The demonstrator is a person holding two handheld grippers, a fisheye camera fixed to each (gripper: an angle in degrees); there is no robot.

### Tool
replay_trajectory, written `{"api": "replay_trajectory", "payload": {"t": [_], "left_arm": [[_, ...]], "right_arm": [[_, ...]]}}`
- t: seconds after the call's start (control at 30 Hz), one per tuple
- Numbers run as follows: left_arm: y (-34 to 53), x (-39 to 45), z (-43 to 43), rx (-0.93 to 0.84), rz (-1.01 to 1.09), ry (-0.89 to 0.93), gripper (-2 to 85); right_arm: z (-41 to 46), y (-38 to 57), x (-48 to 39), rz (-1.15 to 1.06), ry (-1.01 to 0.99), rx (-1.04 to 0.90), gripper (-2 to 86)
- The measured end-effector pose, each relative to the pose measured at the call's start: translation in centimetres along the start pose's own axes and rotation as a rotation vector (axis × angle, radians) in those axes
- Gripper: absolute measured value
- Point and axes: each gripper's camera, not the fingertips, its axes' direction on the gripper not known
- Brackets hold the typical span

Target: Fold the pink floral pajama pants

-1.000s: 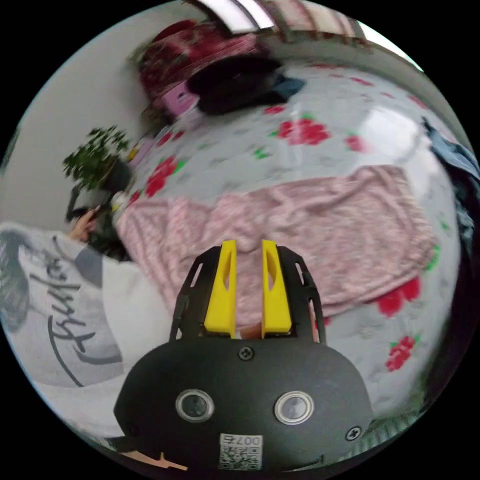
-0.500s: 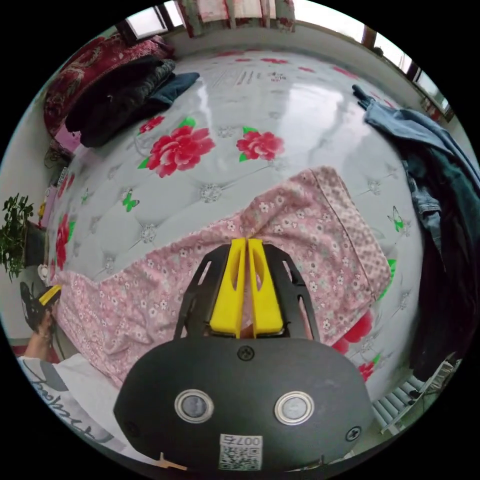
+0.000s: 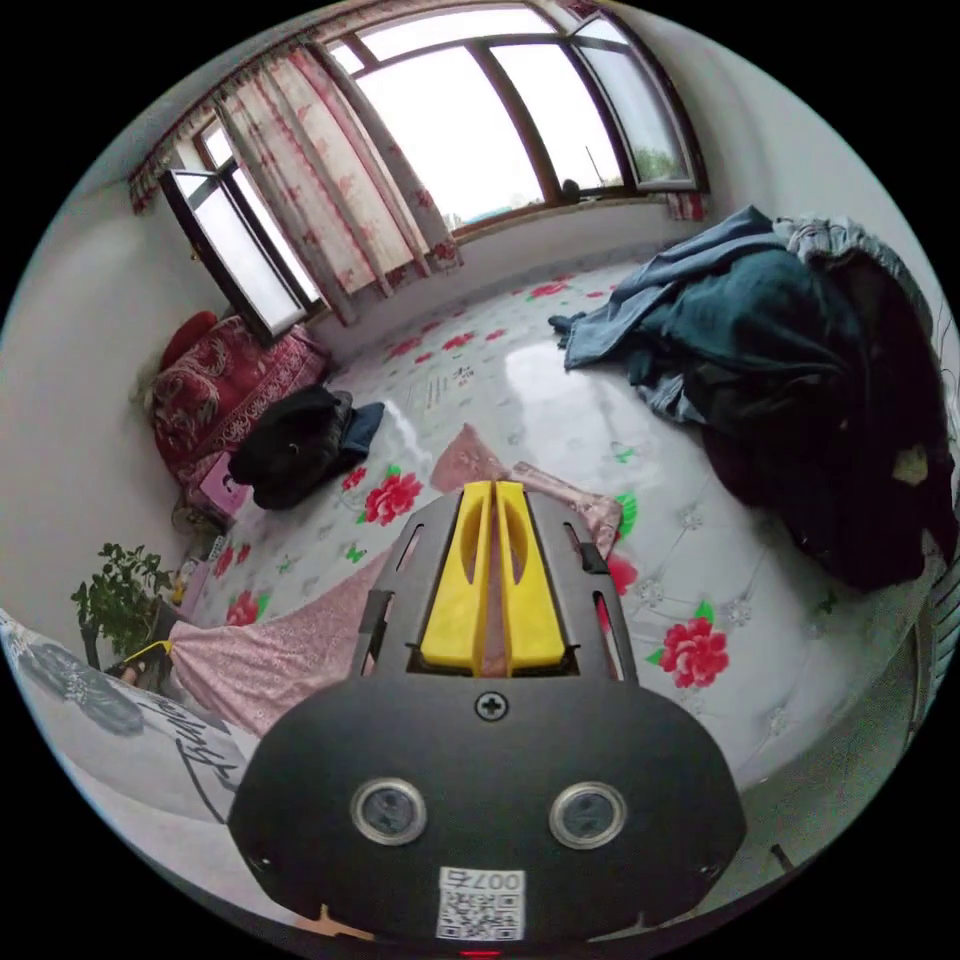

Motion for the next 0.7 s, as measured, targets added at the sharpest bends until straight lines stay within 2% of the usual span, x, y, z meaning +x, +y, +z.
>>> {"api": "replay_trajectory", "payload": {"t": [0.27,0.4,0.47,0.53,0.6,0.7], "left_arm": [[0.9,-6.9,-8.9,0.334,-0.207,0.160,-1.0],[-4.3,-7.9,-9.3,0.444,-0.135,0.110,-1.0],[-10.2,-7.9,-7.1,0.473,-0.095,0.063,-1.0],[-15.2,-8.0,-4.0,0.446,-0.104,0.057,-1.0],[-19.6,-8.0,0.2,0.360,-0.140,0.009,-1.0],[-22.8,-9.2,7.8,0.119,-0.288,-0.097,-1.0]], "right_arm": [[-10.8,-4.5,-2.8,-0.024,-0.022,0.364,-0.3],[-9.2,-13.0,-5.3,-0.138,-0.061,0.408,-0.2],[-6.5,-17.7,-7.1,-0.195,-0.058,0.393,0.0],[-3.1,-22.4,-8.5,-0.206,-0.049,0.354,0.3],[2.2,-27.0,-9.6,-0.177,-0.012,0.230,1.6],[7.8,-27.1,-8.6,-0.107,-0.026,0.031,4.1]]}}
